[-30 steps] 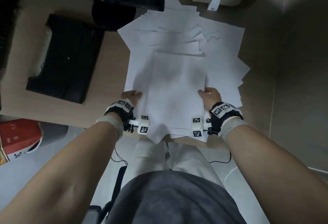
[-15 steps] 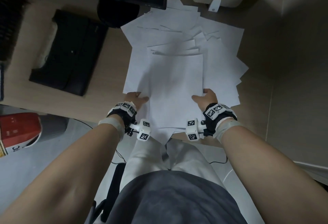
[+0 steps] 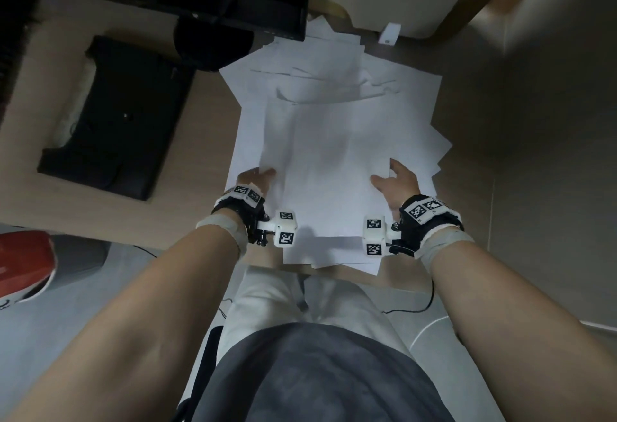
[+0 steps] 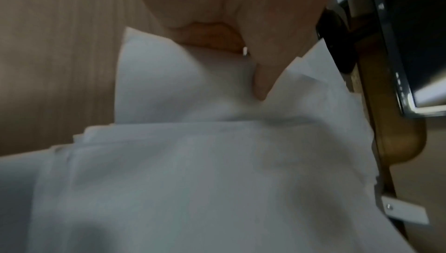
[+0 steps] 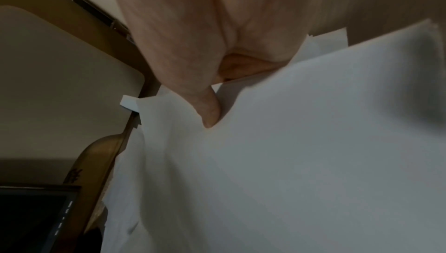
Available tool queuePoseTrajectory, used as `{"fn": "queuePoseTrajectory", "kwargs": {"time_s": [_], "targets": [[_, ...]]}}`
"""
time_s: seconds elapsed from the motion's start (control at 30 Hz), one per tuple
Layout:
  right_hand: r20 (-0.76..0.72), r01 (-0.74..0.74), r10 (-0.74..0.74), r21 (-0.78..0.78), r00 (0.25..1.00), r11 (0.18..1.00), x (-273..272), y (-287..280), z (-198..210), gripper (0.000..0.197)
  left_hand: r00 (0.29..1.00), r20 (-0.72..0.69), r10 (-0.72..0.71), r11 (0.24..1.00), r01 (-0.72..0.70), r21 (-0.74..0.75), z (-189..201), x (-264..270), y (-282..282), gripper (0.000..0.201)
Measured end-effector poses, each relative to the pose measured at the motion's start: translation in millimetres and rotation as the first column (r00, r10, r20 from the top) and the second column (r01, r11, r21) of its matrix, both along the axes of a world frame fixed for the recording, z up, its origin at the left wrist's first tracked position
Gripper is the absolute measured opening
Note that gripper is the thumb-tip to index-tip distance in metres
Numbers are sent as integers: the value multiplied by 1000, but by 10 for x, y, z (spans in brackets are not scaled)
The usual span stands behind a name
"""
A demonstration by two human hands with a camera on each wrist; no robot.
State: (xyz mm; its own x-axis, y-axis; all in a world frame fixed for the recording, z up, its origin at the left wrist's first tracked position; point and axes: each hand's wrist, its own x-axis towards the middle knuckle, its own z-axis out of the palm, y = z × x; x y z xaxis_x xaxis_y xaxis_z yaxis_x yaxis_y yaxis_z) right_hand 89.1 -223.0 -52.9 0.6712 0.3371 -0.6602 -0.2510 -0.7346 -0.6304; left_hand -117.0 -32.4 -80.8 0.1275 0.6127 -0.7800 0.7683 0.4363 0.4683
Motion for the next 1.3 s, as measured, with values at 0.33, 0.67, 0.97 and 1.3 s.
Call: {"fn": "queuePoseTrajectory", "kwargs": {"time_s": [0.33, 0.67, 0.97, 1.3], "targets": [[32, 13, -10, -80, 999, 997, -174, 285, -185, 47, 988, -118, -96, 988, 109, 106, -124, 34, 330, 38], [-38, -160, 157, -99, 987, 982, -166, 670, -219, 44, 967, -145, -207, 976, 215, 42, -111, 93, 510, 37], [114, -121, 220, -557, 969, 822, 120, 895, -222, 80, 993, -86, -76, 992, 67, -103, -180, 174, 569, 45], [107, 8, 32, -351, 994, 937, 279, 689, -254, 52, 956, -73, -284, 958, 279, -69, -130, 337, 482, 34]]}}
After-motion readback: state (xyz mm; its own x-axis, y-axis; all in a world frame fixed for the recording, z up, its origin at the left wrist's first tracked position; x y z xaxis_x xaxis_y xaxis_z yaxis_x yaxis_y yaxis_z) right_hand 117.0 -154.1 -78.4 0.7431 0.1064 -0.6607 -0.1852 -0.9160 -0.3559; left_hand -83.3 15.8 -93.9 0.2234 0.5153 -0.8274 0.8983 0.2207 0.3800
